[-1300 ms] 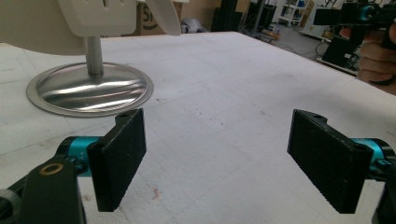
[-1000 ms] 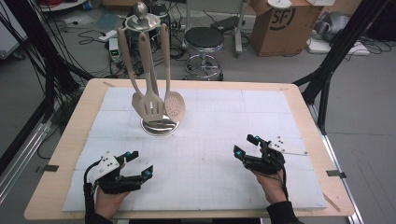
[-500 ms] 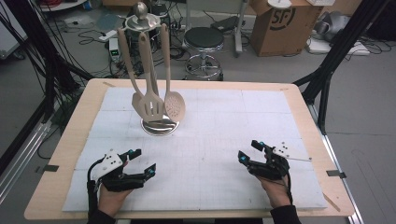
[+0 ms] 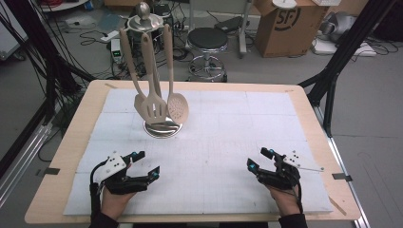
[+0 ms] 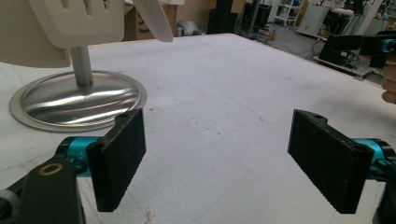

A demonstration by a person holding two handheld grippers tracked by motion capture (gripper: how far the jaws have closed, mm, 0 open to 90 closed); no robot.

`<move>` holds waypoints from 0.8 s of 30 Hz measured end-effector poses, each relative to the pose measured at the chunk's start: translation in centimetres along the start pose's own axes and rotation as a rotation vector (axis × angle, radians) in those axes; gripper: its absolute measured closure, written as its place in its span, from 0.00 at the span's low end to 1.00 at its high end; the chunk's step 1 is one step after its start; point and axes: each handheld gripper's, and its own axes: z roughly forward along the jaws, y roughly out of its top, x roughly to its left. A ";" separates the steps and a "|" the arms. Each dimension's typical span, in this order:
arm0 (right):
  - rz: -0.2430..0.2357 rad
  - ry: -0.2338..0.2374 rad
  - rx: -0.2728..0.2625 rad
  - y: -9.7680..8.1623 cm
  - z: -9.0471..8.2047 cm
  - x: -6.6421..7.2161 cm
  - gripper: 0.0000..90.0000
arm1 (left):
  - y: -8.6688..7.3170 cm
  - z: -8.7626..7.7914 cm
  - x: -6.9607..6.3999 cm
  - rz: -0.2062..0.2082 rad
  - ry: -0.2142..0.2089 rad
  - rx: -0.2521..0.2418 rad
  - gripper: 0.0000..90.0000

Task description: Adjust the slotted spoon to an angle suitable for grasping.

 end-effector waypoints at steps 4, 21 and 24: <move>-0.003 -0.001 0.007 -0.2 0.2 -0.1 0.25 | 0.0 0.1 0.0 0.001 -0.003 0.007 0.22; 0.001 -0.014 0.000 -0.2 0.1 -0.2 0.23 | -0.1 0.1 0.0 0.001 -0.008 0.009 0.22; 0.006 -0.013 0.000 -0.2 0.1 -0.2 0.23 | -0.1 0.1 0.0 -0.001 -0.007 0.011 0.22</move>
